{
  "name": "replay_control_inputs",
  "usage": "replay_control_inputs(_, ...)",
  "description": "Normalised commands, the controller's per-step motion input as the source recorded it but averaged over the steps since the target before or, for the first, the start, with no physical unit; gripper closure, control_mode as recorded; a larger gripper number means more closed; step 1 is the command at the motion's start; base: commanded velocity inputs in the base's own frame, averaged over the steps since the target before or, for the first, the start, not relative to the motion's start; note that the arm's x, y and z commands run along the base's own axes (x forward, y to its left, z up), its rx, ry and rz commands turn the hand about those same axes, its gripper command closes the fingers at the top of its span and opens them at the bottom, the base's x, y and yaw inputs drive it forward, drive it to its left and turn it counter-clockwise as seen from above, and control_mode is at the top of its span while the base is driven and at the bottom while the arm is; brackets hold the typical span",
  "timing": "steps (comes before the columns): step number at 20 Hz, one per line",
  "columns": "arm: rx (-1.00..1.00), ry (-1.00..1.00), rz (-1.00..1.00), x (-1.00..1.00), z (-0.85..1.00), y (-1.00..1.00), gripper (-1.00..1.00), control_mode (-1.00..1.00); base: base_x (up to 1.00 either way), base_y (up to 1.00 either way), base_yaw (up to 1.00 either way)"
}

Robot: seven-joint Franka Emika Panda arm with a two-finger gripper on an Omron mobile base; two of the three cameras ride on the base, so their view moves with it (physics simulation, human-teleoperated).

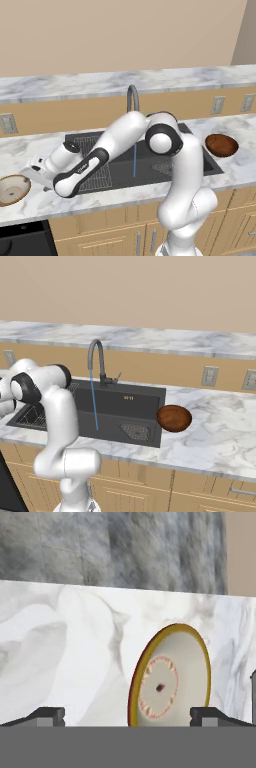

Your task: Rinse each bowl for a few seconds and place them down in the sink or on the counter.

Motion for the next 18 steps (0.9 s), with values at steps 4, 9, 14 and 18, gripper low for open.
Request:
replay_control_inputs(4, 0.00, 0.00, -0.03, 0.12, -0.07, 0.27, -1.00, -1.00, 0.00, 0.00, 0.00)
replay_control_inputs(9, -0.01, 0.01, -0.03, 0.12, -0.09, 0.26, -1.00, -1.00, 0.00, 0.00, 0.00)
replay_control_inputs(14, -0.01, 0.01, -0.03, 0.14, -0.10, 0.28, -1.00, -1.00, 0.00, 0.00, 0.00)
replay_control_inputs(18, 0.00, 0.02, -0.02, 0.10, -0.12, 0.17, -1.00, -1.00, 0.00, 0.00, 0.00)
